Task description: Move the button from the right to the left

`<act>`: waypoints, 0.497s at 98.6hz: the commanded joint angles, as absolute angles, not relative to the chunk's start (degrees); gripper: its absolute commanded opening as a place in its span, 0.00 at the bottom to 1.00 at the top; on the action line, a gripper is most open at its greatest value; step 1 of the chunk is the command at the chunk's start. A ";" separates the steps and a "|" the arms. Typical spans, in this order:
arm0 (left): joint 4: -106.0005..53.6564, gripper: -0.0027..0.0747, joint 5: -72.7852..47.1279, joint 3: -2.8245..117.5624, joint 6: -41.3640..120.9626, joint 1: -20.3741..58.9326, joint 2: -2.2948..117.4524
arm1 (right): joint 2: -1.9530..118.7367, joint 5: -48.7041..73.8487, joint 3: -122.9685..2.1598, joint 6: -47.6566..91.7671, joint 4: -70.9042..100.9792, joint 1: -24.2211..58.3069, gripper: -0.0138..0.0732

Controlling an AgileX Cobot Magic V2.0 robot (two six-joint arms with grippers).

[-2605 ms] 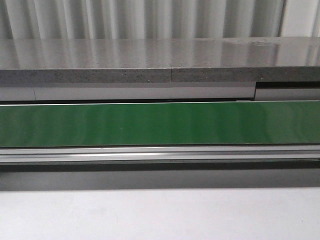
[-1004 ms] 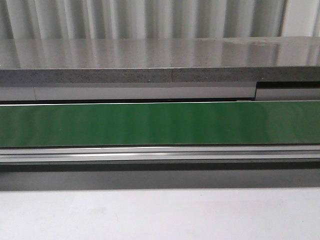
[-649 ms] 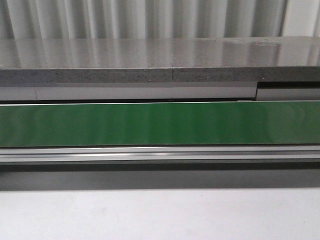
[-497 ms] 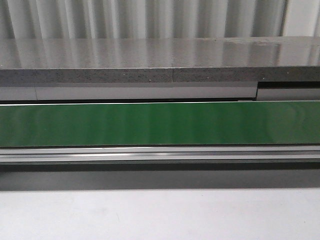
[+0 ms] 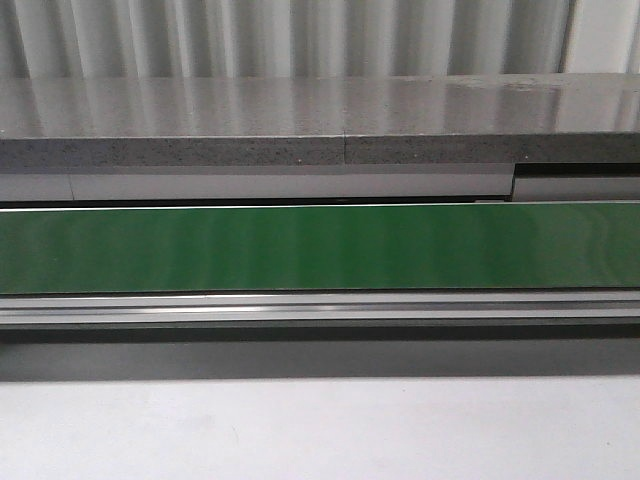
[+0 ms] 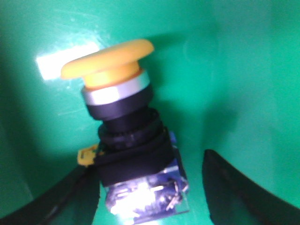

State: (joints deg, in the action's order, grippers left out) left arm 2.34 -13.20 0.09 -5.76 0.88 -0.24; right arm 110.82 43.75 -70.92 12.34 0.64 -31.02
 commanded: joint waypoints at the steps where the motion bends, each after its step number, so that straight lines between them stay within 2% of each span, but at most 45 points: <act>1: 2.34 0.01 -8.99 -1.33 -6.32 0.91 -2.34 | 108.54 42.56 -72.73 13.12 0.63 -31.01 0.59; 11: 2.34 0.01 -8.99 -1.33 -6.32 0.91 -2.34 | 108.53 41.65 -72.73 13.12 0.68 -31.01 0.43; 16: 2.34 0.01 -8.99 -1.33 -6.32 0.91 -2.34 | 108.40 41.49 -72.73 13.12 0.68 -31.01 0.39; 49: 2.34 0.01 -8.99 -1.33 -6.32 0.91 -2.34 | 99.13 40.48 -72.73 13.12 3.75 -31.01 0.37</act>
State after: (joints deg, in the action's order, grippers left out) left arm 2.34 -13.20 0.09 -5.76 0.88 -0.24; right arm 106.12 42.06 -70.92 12.47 1.76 -31.02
